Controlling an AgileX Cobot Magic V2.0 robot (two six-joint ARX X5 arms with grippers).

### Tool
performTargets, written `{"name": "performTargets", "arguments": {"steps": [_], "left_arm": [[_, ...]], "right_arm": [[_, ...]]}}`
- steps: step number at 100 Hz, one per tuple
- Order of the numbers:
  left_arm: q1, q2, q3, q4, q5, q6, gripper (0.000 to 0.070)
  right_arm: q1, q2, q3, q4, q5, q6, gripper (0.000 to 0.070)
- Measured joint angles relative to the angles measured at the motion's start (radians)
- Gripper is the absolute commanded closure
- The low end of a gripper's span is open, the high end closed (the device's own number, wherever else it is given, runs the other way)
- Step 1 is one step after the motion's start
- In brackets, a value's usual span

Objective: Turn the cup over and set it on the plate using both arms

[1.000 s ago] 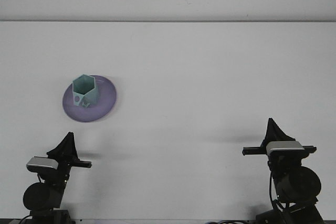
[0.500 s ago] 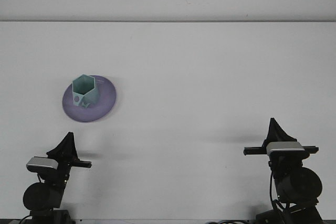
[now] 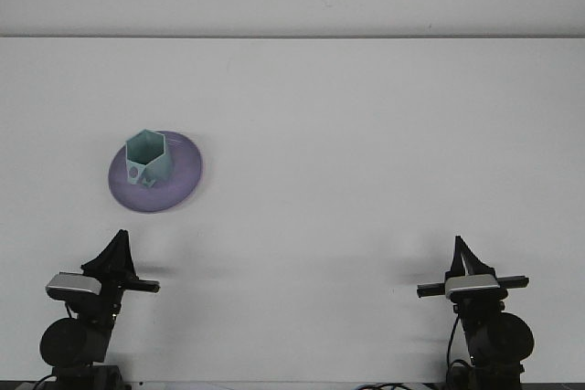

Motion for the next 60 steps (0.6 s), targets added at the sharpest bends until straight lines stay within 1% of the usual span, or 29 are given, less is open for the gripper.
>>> {"name": "performTargets", "arguments": {"steps": [16,29,60], "left_arm": [[0.0,0.0,0.0,-0.002,0.0,0.0,0.0686],[0.0,0.0,0.0,-0.001,0.0,0.0,0.0686],[0.0,0.0,0.0,-0.001,0.0,0.0,0.0687]], "right_arm": [[-0.008,-0.001,-0.034,0.003,-0.002,-0.018,0.07],[-0.008,-0.003,-0.034,0.048,-0.002,-0.018,0.07],[-0.008,-0.003,-0.034,0.045,-0.002,-0.018,0.07]]}}
